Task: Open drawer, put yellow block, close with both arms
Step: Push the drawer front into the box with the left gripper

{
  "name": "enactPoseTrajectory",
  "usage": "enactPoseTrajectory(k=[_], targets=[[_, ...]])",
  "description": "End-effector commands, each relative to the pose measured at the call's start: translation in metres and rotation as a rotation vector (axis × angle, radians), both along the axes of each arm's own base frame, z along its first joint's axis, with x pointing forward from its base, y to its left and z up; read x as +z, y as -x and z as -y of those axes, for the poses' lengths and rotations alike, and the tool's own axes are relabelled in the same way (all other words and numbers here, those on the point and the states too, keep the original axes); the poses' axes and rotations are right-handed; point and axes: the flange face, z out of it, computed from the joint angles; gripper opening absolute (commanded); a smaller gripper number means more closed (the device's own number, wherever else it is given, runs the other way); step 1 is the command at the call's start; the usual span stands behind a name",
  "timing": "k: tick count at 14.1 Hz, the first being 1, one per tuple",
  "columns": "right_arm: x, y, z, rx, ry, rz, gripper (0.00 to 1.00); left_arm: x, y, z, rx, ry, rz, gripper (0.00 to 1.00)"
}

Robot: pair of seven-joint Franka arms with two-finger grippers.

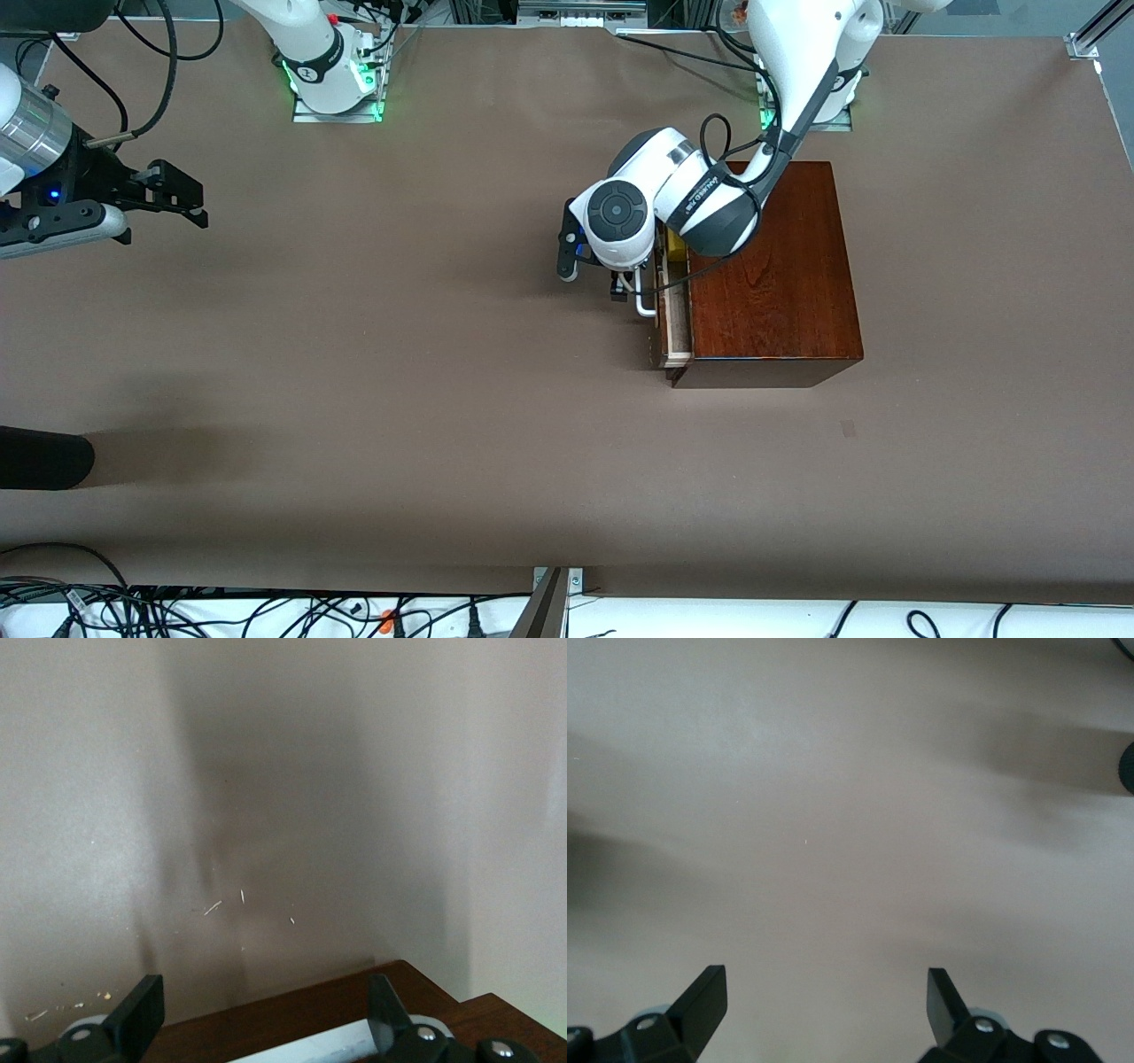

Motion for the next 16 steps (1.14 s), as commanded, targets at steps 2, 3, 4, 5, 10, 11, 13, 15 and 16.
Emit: enactPoseTrajectory(k=[2,3,4,5,10,11,13,15,16], targets=[[0.005,0.001,-0.002,-0.011,0.009,0.004,1.0,0.007,-0.022,-0.044,-0.025,-0.082,0.047,1.0],[0.005,0.001,-0.002,-0.011,0.007,0.002,1.0,0.007,-0.022,-0.046,-0.023,-0.089,0.039,1.0],[0.005,0.001,-0.002,-0.011,0.007,0.004,1.0,0.008,-0.022,-0.047,-0.023,-0.091,0.04,1.0],[0.005,0.001,-0.001,-0.013,0.007,0.004,1.0,0.008,-0.023,-0.047,-0.025,-0.094,0.042,1.0],[0.005,0.0,-0.001,-0.013,0.006,0.003,1.0,0.012,-0.024,-0.044,-0.034,-0.098,0.063,1.0],[0.005,0.0,-0.001,-0.013,0.006,0.003,1.0,0.019,-0.022,-0.04,-0.029,-0.086,0.065,1.0],[0.005,0.0,-0.001,-0.013,0.006,0.003,1.0,0.043,-0.012,-0.027,0.031,-0.053,0.075,1.0],[0.005,0.0,-0.001,-0.015,0.004,0.003,1.0,0.073,0.0,-0.017,0.127,-0.05,0.079,1.0],[0.005,0.0,-0.001,-0.015,0.004,0.003,1.0,0.094,0.002,-0.017,0.185,-0.055,0.094,1.0]])
